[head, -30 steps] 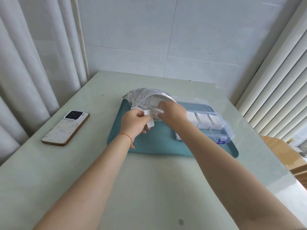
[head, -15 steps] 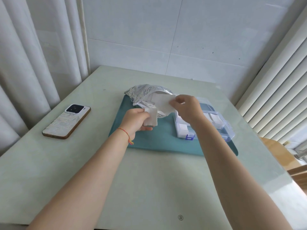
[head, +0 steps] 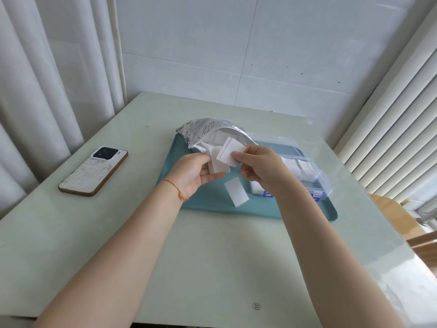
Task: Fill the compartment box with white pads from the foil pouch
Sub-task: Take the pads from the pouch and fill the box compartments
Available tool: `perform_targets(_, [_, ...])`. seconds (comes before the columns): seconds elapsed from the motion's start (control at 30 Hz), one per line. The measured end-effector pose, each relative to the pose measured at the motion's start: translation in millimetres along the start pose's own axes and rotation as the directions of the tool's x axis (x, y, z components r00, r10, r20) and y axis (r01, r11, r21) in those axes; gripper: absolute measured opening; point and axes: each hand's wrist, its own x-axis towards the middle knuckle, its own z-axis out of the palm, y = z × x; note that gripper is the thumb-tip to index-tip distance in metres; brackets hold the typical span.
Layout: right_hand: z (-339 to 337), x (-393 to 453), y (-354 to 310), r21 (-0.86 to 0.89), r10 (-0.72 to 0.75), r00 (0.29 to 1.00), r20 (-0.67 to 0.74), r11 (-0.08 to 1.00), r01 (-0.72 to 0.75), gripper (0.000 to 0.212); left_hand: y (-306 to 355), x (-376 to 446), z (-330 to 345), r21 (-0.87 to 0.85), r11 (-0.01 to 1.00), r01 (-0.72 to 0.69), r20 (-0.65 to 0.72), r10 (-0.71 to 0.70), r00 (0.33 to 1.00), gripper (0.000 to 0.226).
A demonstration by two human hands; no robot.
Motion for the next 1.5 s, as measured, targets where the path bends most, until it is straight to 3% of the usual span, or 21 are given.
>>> perform_targets(0.1, [3,0,4,-0.065,0.013,0.999,-0.031,0.998,-0.015,0.009,-2,-1,2,-0.009,1.0,0.02,-0.008,-0.02,1.0,0.026])
perform_targets(0.23, [-4,-4,2,-0.029,-0.022,0.997,-0.073,0.999,0.02,0.014,-2,0,1,-0.017,0.999,0.041,-0.039,-0.042,0.998,0.024])
perform_targets(0.47, [3,-14,-9,-0.298,-0.068,0.994,-0.09,0.954,0.039,0.007,2,-4,3,0.02,0.995,0.098,0.114,-0.1,0.988,0.033])
perform_targets(0.6, [10,-8,-4,-0.458,-0.135,0.982,-0.133,0.887,0.06,0.014,1,-5,4,0.098,0.992,0.075,0.156,-0.089,0.984,0.029])
perform_targets(0.77, [10,-6,-2,-0.771,-0.27,0.956,-0.115,0.631,0.085,0.018,-5,-1,2,0.251,0.968,-0.006,-0.044,0.017,0.999,0.02])
perform_targets(0.87, [17,-8,-5,-0.916,-0.135,0.99,0.034,0.393,0.085,0.013,-9,1,1,0.384,0.923,-0.015,-0.106,0.06,0.992,0.023])
perform_targets(0.93, [29,-11,-6,-0.971,-0.019,0.997,0.079,0.227,0.081,0.031,-11,2,1,0.44,0.898,-0.028,-0.128,0.094,0.987,0.025])
perform_targets(1.03, [46,-12,-5,-0.993,0.079,0.994,0.078,0.098,0.071,0.028,-13,4,-1,0.48,0.876,-0.049,-0.163,0.144,0.976,0.026])
perform_targets(1.27, [57,-18,-3,-0.998,0.073,0.996,0.044,0.054,0.04,0.033,-16,5,-3,0.476,0.878,-0.047,-0.18,0.149,0.972,0.025])
perform_targets(1.4, [51,-18,4,-0.989,0.008,0.999,0.039,0.142,0.037,0.04,-16,6,-4,0.452,0.891,-0.038,-0.18,0.133,0.975,0.023])
perform_targets(1.5, [48,-14,11,-0.973,-0.029,0.998,0.062,0.222,0.067,0.031,-16,7,-5,0.426,0.904,-0.03,-0.168,0.112,0.979,0.026])
